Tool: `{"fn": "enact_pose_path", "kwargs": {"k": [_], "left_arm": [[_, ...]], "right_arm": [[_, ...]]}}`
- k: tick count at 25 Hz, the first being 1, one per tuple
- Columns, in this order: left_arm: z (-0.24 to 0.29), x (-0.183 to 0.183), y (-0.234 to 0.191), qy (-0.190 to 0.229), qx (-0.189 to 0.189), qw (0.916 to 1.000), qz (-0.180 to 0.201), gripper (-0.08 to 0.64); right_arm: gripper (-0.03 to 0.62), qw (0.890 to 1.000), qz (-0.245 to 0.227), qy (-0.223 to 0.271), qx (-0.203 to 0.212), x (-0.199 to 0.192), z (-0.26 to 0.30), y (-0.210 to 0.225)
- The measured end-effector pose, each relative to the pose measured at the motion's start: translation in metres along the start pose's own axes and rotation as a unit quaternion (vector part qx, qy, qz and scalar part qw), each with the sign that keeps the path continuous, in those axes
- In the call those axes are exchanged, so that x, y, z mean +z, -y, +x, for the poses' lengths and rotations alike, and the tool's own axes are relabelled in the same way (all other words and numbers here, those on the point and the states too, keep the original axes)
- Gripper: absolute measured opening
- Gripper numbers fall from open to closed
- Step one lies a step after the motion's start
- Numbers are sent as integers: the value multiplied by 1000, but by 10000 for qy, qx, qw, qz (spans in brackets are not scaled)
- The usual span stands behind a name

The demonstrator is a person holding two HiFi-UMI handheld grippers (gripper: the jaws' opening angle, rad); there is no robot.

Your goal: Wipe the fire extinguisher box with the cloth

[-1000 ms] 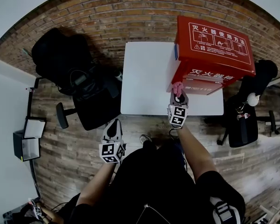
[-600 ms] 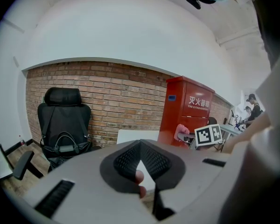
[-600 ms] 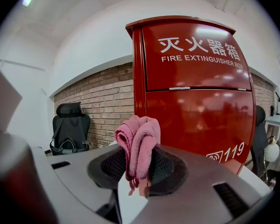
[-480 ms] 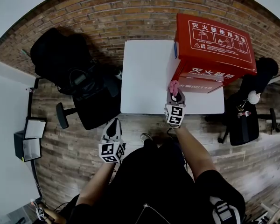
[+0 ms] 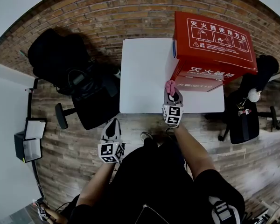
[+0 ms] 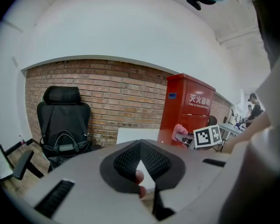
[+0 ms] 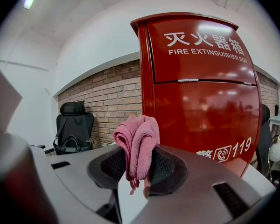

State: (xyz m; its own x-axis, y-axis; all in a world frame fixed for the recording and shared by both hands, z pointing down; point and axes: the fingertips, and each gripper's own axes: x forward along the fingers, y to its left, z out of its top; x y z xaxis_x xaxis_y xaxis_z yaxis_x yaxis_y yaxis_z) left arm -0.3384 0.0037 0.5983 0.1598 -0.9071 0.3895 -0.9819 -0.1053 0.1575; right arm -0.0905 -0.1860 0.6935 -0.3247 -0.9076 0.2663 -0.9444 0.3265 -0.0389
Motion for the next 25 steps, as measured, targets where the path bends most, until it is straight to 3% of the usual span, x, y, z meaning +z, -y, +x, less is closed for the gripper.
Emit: {"fn": "enact_pose_path", "kwargs": {"k": [11, 25], "left_arm": [[6, -3, -4, -70, 79, 9999, 11, 18], [2, -10, 4, -116, 266, 9996, -72, 18]], "right_arm": [[114, 9992, 210, -333, -5, -33, 9, 2], [112, 9980, -10, -594, 213, -54, 14, 4]]}}
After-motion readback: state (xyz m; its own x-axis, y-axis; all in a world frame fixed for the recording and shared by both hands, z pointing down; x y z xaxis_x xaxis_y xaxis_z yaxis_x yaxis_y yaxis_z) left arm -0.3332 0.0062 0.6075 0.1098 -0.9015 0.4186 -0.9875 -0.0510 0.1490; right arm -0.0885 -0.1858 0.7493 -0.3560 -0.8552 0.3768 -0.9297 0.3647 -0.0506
